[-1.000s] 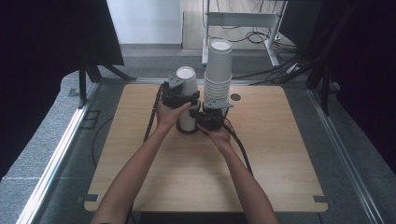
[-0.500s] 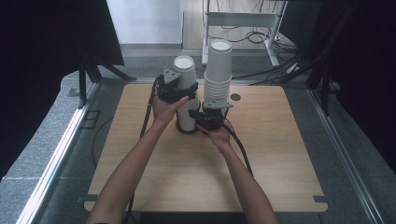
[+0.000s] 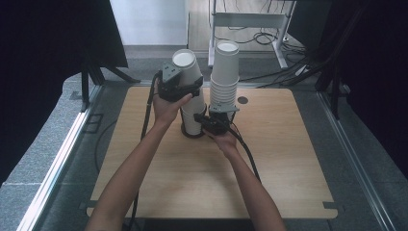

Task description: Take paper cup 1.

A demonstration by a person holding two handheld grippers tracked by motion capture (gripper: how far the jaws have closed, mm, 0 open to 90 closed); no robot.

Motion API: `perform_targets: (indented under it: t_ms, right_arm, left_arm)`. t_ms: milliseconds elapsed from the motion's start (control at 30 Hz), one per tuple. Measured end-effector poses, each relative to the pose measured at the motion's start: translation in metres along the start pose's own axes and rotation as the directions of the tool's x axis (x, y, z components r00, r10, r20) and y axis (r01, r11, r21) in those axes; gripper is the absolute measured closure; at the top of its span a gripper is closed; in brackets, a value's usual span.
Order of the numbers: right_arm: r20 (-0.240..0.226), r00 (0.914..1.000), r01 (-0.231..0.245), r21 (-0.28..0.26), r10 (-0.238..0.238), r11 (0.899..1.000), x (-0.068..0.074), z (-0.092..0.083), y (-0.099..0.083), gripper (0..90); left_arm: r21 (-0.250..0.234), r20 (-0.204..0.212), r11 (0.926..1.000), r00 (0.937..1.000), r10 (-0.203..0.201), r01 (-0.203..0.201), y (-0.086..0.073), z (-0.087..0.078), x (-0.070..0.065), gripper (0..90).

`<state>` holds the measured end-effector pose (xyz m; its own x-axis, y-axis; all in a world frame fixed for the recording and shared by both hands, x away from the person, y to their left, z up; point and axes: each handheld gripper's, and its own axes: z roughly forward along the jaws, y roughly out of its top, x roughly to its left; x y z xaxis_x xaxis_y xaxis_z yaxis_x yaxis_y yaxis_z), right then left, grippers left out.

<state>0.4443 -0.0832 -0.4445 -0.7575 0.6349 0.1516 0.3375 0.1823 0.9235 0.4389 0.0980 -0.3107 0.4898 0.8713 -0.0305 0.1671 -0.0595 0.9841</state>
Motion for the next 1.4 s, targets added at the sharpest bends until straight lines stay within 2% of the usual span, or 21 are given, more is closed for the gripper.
perform_targets:
  t_ms: [133, 333, 600, 767, 967, 1133, 1367, 1400]
  right_arm:
    - [0.003, 1.0, 0.001, 0.002, -0.001, 1.0, 0.001, 0.0, 0.0, 89.9]
    - [0.006, 0.9999, 0.009, 0.001, -0.009, 1.0, 0.0, 0.0, 0.0, 89.8]
    - [0.01, 0.9999, 0.008, 0.0, -0.008, 1.0, 0.0, -0.001, -0.001, 89.8]
    - [0.01, 0.9999, 0.013, -0.006, -0.013, 1.0, 0.001, -0.005, -0.001, 89.2]
    - [0.0, 0.999, 0.044, -0.025, -0.044, 0.999, 0.008, -0.016, -0.003, 87.3]
    - [-0.014, 0.9991, 0.039, -0.032, -0.039, 0.999, 0.012, -0.025, -0.009, 85.2]
    - [-0.018, 0.9976, 0.067, -0.034, -0.067, 0.997, 0.016, -0.04, -0.019, 81.2]
    - [-0.017, 0.9978, 0.063, -0.036, -0.064, 0.997, 0.017, -0.042, -0.02, 80.4]
  left_arm:
    - [-0.032, 0.015, 0.9995, 0.9999, -0.002, 0.002, 0.008, -0.011, -0.002, 12.1]
    - [-0.047, 0.04, 0.9988, 0.9991, 0.015, -0.013, 0.012, -0.027, -0.003, 12.1]
    - [-0.036, 0.064, 0.9987, 0.9972, 0.038, -0.036, 0.008, -0.043, -0.007, 12.0]
    - [-0.034, 0.084, 0.9987, 0.9956, 0.041, -0.038, 0.003, -0.049, -0.008, 12.0]
    - [-0.032, 0.112, 0.9986, 0.9927, 0.045, -0.042, -0.011, -0.059, -0.014, 12.0]
    - [-0.016, 0.135, 0.9988, 0.9896, 0.049, -0.047, -0.02, -0.062, -0.018, 12.0]
    - [-0.007, 0.143, 0.9974, 0.9871, 0.072, -0.072, -0.033, -0.068, -0.022, 12.0]
    - [-0.004, 0.144, 0.998, 0.9875, 0.063, -0.063, -0.035, -0.069, -0.023, 12.0]
